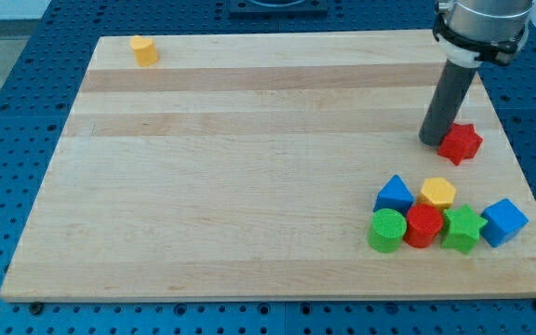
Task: Drag the red star close to yellow hexagon
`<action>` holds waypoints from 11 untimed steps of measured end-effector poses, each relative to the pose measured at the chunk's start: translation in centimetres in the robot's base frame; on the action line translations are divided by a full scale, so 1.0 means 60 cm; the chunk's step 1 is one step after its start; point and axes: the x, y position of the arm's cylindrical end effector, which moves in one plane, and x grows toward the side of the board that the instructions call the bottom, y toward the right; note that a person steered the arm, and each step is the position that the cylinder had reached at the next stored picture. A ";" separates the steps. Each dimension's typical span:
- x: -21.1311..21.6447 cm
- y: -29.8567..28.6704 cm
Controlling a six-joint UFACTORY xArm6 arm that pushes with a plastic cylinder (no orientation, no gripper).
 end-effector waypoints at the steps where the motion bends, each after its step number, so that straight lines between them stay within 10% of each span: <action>1: -0.015 0.001; 11: 0.012 0.081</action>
